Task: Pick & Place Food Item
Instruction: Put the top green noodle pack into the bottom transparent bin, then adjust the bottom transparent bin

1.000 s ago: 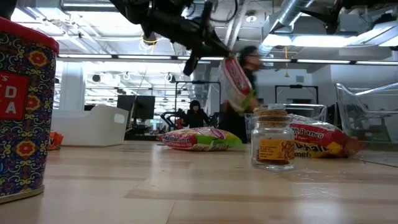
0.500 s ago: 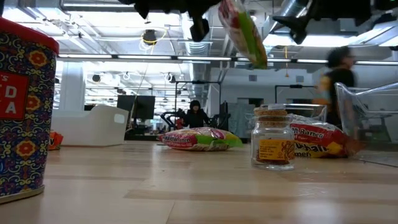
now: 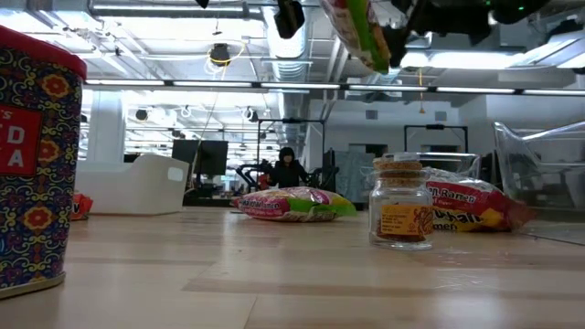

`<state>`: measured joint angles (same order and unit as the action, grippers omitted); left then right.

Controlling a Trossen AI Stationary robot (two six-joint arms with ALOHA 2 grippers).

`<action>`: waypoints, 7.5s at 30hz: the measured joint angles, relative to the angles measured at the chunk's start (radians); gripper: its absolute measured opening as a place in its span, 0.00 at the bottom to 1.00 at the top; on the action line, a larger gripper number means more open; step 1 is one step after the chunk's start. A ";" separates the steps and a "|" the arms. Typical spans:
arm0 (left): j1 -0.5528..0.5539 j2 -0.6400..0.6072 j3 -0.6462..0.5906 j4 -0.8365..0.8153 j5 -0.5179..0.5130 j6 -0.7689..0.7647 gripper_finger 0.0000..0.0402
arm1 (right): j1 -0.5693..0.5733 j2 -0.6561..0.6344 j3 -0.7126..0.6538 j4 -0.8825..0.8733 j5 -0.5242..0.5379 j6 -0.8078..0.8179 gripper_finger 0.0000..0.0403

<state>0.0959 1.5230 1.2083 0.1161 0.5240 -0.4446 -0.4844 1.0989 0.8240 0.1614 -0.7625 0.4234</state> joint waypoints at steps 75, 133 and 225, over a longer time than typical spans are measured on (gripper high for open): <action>0.003 -0.197 0.001 -0.353 0.155 -0.026 0.55 | 0.170 0.089 0.090 -0.194 -0.062 -0.014 0.00; 0.004 -0.325 0.000 -0.501 -0.086 0.130 0.51 | 1.099 -0.113 0.091 -1.075 0.837 1.266 0.00; 0.023 -0.324 0.000 -0.503 -0.108 0.209 0.51 | 1.275 0.487 0.490 -1.687 1.150 1.778 0.03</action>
<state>0.1188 1.1988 1.2079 -0.3870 0.4158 -0.2356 0.7909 1.5861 1.3142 -1.5254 0.3879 2.2011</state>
